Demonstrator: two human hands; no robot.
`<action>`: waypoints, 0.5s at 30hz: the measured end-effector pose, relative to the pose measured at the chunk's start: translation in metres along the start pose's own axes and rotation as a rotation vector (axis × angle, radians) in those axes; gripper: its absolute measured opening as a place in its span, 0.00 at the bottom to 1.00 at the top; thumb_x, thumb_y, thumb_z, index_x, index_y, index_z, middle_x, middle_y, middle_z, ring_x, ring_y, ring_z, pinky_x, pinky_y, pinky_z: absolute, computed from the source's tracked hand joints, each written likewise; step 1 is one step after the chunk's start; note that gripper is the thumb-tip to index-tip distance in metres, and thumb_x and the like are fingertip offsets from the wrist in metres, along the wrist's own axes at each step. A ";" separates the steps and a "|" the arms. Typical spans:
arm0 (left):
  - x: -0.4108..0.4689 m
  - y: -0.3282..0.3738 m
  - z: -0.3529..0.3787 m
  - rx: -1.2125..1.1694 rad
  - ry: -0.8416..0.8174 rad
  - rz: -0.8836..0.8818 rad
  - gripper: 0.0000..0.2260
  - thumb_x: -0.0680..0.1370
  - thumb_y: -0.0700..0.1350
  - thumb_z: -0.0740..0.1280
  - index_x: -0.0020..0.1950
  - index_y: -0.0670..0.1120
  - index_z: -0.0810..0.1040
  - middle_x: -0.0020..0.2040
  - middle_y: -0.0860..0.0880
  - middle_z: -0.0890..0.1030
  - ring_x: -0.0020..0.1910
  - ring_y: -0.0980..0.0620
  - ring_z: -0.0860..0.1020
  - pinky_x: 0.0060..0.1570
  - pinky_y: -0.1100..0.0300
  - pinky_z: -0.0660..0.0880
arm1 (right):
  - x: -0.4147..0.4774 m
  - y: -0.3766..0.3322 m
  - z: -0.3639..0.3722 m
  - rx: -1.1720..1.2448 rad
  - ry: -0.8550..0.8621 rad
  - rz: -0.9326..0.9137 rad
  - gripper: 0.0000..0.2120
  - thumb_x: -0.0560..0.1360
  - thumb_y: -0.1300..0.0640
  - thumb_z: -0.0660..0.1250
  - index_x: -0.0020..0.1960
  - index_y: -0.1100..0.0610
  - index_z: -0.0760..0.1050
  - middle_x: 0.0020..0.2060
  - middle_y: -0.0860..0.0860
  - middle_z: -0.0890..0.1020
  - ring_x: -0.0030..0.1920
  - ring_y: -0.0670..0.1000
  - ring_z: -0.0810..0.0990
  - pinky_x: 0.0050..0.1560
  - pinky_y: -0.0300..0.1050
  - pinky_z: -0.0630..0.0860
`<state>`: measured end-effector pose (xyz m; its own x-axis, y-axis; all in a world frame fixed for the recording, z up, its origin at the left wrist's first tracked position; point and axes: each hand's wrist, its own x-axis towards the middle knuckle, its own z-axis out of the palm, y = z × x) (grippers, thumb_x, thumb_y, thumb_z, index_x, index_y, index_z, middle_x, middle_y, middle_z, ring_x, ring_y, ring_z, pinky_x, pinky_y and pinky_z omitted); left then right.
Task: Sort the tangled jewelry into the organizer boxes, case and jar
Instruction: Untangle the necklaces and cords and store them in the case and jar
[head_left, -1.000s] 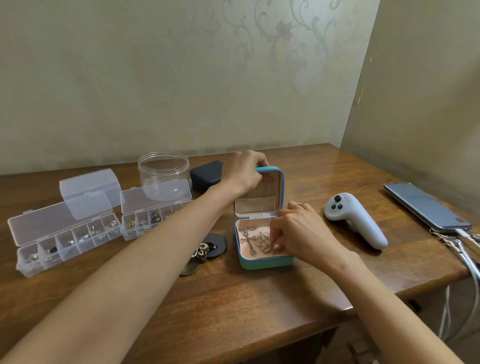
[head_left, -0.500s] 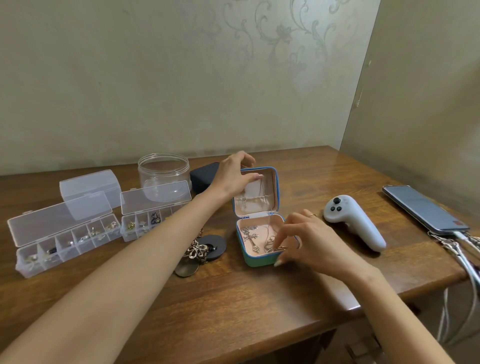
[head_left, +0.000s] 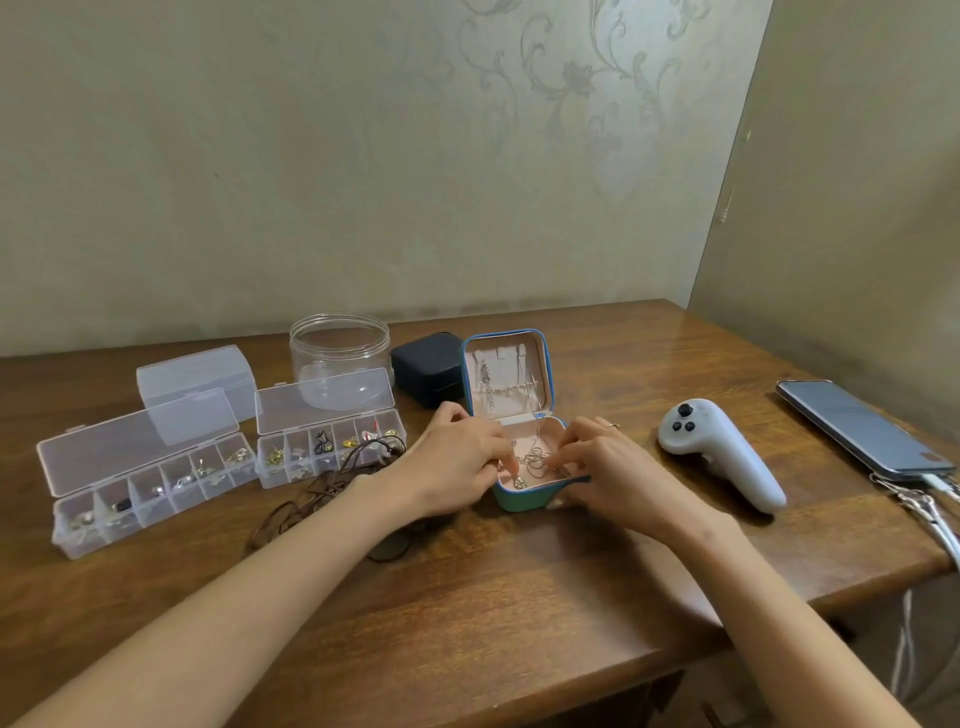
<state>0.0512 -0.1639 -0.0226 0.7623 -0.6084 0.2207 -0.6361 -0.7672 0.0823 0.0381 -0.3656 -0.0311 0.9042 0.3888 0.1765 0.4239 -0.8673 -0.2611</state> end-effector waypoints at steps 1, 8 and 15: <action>-0.001 0.000 0.000 -0.012 0.003 0.020 0.13 0.79 0.43 0.58 0.58 0.53 0.79 0.58 0.55 0.77 0.56 0.55 0.70 0.63 0.58 0.54 | 0.000 0.000 -0.001 0.006 0.020 0.008 0.23 0.69 0.54 0.75 0.63 0.51 0.77 0.55 0.48 0.72 0.59 0.49 0.68 0.58 0.47 0.71; -0.007 0.001 0.005 0.024 -0.071 0.107 0.16 0.79 0.57 0.59 0.63 0.53 0.76 0.62 0.55 0.73 0.64 0.55 0.66 0.69 0.56 0.49 | -0.001 -0.001 0.002 -0.069 -0.006 0.011 0.25 0.73 0.48 0.70 0.68 0.51 0.73 0.59 0.50 0.70 0.62 0.51 0.65 0.60 0.46 0.69; -0.002 -0.001 0.001 0.142 -0.029 0.068 0.14 0.81 0.49 0.59 0.64 0.50 0.75 0.63 0.54 0.74 0.66 0.55 0.67 0.73 0.50 0.42 | 0.010 -0.016 0.003 -0.112 0.055 0.034 0.29 0.71 0.44 0.71 0.68 0.53 0.72 0.60 0.51 0.70 0.62 0.52 0.66 0.60 0.45 0.68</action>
<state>0.0507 -0.1623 -0.0236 0.7226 -0.6638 0.1929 -0.6645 -0.7439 -0.0705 0.0402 -0.3472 -0.0276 0.9124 0.3436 0.2225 0.3819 -0.9102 -0.1603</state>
